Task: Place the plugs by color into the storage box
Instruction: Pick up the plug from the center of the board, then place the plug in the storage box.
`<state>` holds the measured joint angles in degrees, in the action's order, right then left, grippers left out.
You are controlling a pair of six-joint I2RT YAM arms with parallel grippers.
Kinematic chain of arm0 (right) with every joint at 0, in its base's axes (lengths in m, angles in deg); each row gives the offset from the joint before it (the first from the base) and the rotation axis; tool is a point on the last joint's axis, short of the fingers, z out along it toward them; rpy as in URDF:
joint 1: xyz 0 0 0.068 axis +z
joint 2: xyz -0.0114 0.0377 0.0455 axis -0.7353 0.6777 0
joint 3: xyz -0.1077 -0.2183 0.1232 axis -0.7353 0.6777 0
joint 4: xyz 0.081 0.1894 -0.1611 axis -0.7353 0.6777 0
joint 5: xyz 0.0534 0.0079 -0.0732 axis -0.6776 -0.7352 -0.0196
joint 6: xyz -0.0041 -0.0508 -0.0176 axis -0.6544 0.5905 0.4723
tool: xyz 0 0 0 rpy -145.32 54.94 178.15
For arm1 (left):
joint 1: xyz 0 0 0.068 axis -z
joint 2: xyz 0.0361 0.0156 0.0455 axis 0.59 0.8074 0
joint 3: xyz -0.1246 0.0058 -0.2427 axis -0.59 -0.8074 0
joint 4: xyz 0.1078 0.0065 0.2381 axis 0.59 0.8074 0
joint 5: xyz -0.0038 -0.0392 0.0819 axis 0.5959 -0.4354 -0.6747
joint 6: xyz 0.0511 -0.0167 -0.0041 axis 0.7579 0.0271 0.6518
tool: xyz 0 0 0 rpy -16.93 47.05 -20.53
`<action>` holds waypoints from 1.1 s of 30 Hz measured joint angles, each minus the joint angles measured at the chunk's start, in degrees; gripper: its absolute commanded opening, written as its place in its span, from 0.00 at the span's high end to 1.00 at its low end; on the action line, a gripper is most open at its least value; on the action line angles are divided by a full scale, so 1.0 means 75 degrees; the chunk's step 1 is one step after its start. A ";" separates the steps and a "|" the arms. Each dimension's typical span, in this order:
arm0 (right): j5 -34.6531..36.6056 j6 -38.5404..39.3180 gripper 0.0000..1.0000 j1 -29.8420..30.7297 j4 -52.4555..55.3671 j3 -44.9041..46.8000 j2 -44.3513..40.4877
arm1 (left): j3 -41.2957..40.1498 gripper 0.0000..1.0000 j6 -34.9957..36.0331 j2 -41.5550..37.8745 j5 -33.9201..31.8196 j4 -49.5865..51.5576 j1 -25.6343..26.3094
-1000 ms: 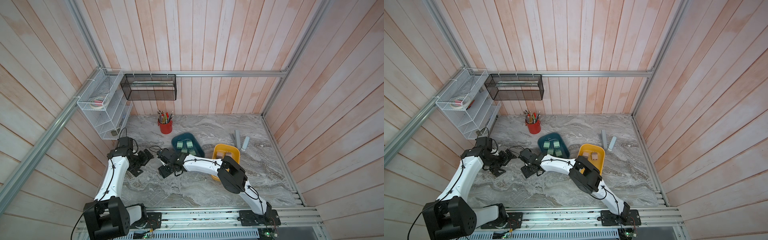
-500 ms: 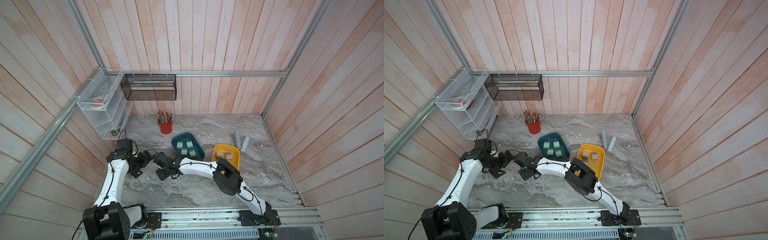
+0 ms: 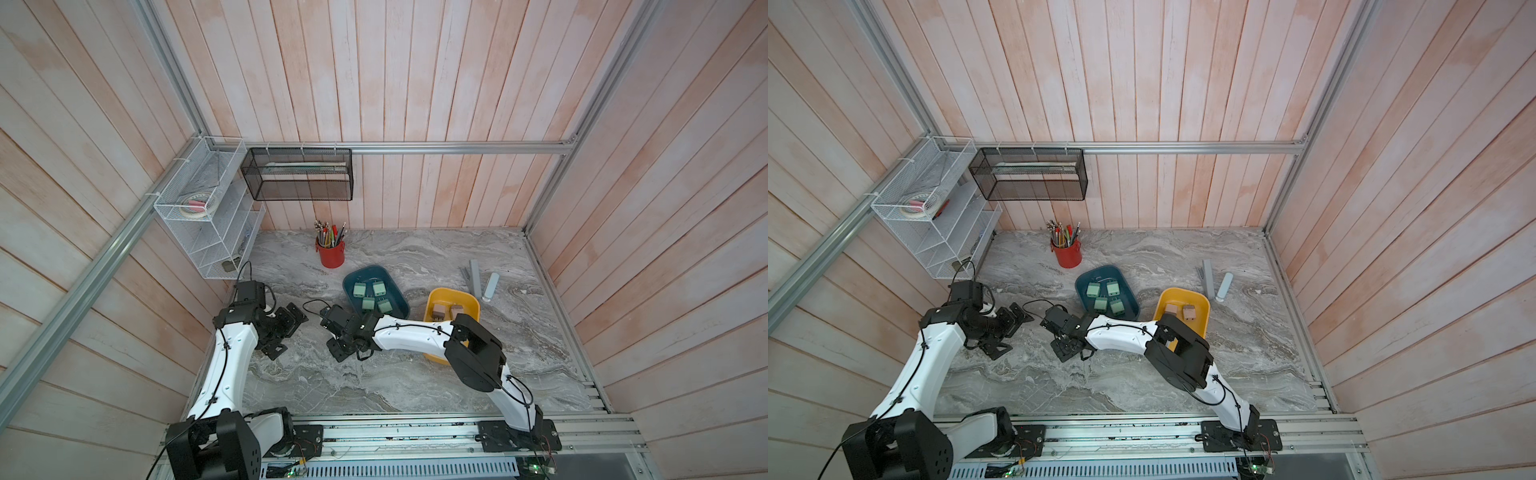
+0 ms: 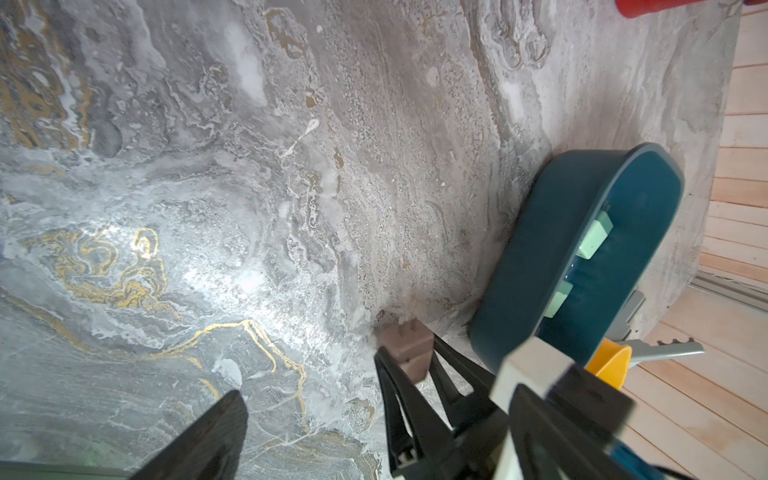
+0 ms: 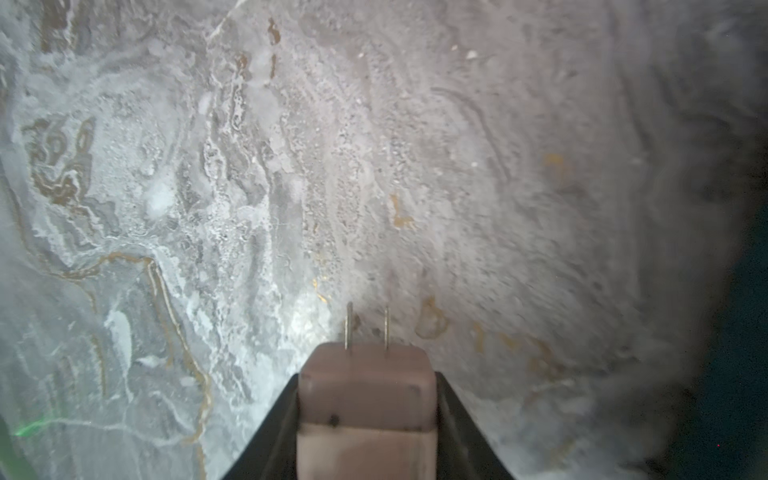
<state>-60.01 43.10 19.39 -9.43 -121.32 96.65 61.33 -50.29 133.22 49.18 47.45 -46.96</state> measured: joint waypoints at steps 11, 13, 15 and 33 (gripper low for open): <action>0.0615 -0.0699 0.67 -0.2372 -0.0251 0.3051 -0.3949 | -0.0029 0.00 -0.0073 0.0000 0.0023 -0.0125 0.0000; 0.0749 -0.0801 0.67 -0.2973 -0.0227 0.3666 -0.4538 | -0.0067 0.00 -0.0076 0.0000 0.0029 -0.0169 0.0000; 0.0874 -0.0880 0.67 -0.3506 -0.0195 0.4354 -0.5091 | -0.0117 0.00 -0.0079 0.0000 0.0050 -0.0184 0.0000; 0.0895 -0.1349 0.67 -0.4835 -0.0067 0.6936 -0.5295 | -0.0178 0.00 -0.0125 0.0178 0.0134 -0.0367 0.0000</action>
<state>-53.30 32.98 -16.88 -9.93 -69.30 56.94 60.00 -51.23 134.55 50.19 44.69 -46.96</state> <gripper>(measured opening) 0.441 0.998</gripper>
